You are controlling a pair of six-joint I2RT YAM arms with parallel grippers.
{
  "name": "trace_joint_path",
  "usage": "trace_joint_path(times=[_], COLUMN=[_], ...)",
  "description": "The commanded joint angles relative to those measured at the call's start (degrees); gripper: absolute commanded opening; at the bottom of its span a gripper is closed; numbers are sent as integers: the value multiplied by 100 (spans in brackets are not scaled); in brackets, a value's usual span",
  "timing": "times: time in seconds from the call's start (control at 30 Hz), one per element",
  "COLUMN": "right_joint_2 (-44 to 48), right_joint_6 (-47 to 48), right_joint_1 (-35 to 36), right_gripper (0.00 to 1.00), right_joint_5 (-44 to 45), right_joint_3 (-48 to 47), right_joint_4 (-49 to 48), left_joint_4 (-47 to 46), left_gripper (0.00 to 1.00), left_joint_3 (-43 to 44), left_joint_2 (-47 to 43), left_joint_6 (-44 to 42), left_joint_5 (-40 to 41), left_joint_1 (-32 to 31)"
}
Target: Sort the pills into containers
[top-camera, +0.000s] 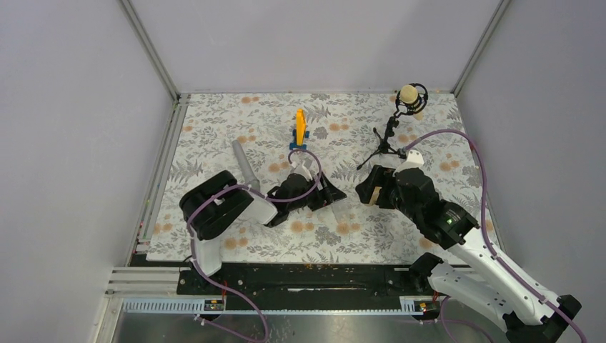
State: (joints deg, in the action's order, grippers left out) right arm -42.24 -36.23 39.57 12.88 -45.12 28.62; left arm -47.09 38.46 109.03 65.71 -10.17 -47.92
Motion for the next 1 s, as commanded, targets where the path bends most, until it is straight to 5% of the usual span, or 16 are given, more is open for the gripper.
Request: trace_joint_path(times=[0.0, 0.07, 0.3, 0.97], right_joint_2=[18, 15, 359, 2039], right_joint_6=[88, 94, 245, 592], right_joint_1=[-28, -28, -28, -27], right_gripper=[87, 87, 88, 99], right_joint_5=[339, 519, 1324, 3637], right_joint_3=[-152, -246, -550, -2805], right_joint_4=[243, 458, 1260, 3590], left_joint_4=[631, 1227, 2632, 7842], left_gripper=[86, 98, 99, 99], left_joint_3=[-101, -116, -266, 669], left_joint_2=[-551, -784, -1769, -7282], left_joint_6=[-489, -636, -1023, -2547], left_joint_5=[808, 983, 1722, 3856], left_joint_1=[-22, -32, -48, -86])
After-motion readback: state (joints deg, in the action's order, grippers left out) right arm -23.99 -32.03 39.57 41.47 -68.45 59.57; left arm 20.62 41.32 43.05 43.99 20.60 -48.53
